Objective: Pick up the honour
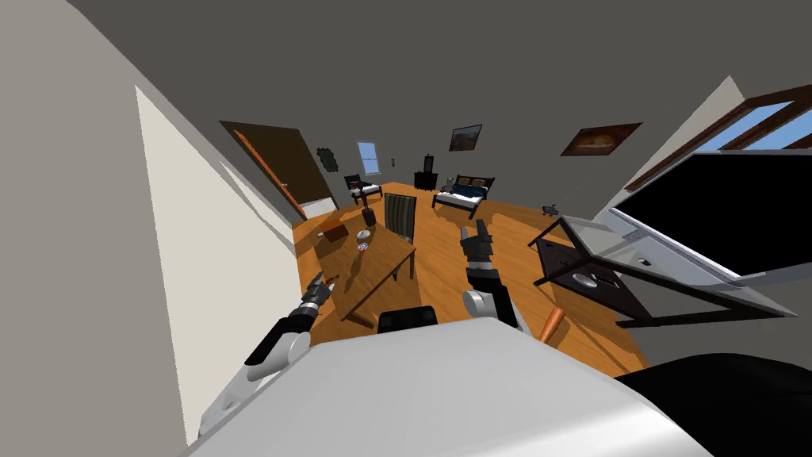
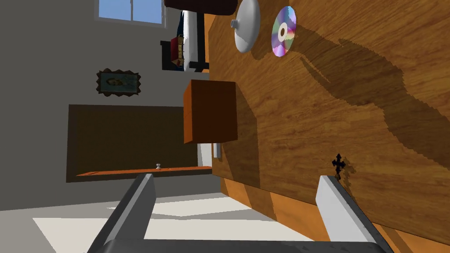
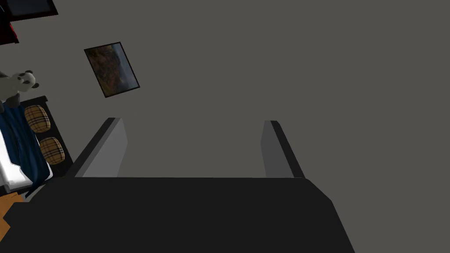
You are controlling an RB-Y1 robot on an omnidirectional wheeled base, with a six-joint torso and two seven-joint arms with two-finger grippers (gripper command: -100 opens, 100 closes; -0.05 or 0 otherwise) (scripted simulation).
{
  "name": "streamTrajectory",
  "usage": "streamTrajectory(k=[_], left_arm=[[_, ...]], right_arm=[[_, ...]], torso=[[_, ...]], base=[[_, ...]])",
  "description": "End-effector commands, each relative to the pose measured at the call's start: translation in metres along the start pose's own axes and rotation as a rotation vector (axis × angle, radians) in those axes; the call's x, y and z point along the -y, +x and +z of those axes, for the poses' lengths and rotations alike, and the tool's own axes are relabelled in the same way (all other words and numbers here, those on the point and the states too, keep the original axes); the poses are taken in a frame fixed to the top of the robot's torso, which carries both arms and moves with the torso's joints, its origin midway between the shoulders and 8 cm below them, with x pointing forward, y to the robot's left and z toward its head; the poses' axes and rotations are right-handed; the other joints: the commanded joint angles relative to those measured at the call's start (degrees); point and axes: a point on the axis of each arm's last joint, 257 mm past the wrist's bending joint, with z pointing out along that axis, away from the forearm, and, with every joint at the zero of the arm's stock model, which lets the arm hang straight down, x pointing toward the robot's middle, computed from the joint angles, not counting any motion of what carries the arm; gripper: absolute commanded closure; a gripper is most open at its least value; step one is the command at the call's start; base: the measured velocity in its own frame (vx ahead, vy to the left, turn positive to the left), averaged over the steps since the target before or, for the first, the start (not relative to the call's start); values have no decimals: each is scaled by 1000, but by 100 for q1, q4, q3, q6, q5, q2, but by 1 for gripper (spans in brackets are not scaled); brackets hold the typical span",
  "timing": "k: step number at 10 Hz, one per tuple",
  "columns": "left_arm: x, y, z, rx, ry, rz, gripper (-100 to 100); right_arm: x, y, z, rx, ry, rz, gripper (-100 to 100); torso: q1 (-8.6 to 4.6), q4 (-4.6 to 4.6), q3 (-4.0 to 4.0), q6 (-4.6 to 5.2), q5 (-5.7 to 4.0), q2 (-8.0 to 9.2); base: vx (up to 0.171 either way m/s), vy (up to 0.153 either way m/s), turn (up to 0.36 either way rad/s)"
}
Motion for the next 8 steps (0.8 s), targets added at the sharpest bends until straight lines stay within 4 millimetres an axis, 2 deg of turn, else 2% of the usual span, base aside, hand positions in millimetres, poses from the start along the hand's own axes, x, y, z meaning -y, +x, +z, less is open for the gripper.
streamTrajectory(k=[1, 2, 4, 5, 6, 7, 8], left_arm=[[-16, -10, 2, 16, -42, -10, -100], [-30, -25, 1, 31, -102, -26, -100], [-37, -31, -1, 43, -116, -26, -100], [-54, -49, -4, 66, -182, -45, -100], [-57, -51, -4, 71, -188, -45, -100], [-75, -72, -9, 102, -250, -65, -100], [-77, -72, -10, 102, -258, -65, -100]], right_arm=[[0, 0, 0, 0, 0, 0, 0], [0, 0, 0, 0, 0, 0, 0], [0, 0, 0, 0, 0, 0, 0], [0, 0, 0, 0, 0, 0, 0], [0, 0, 0, 0, 0, 0, 0], [0, 0, 0, 0, 0, 0, 0], [0, 0, 0, 0, 0, 0, 0]], torso=[[0, 0, 0, 0, 0, 0], [3, 0, 0, -7, 1, 0], [3, 0, 0, -7, 1, 0], [5, 0, 0, -9, 2, -1], [5, 0, -1, -1, 1, -1], [7, 0, -1, -7, 2, -1], [8, 0, 0, -2, 2, -1]], base=[[-2, -3, -148], [-1, -9, -248], [0, 0, -75], [0, -5, -281], [-1, 7, -185], [-2, 8, -302], [-2, 12, -153]])
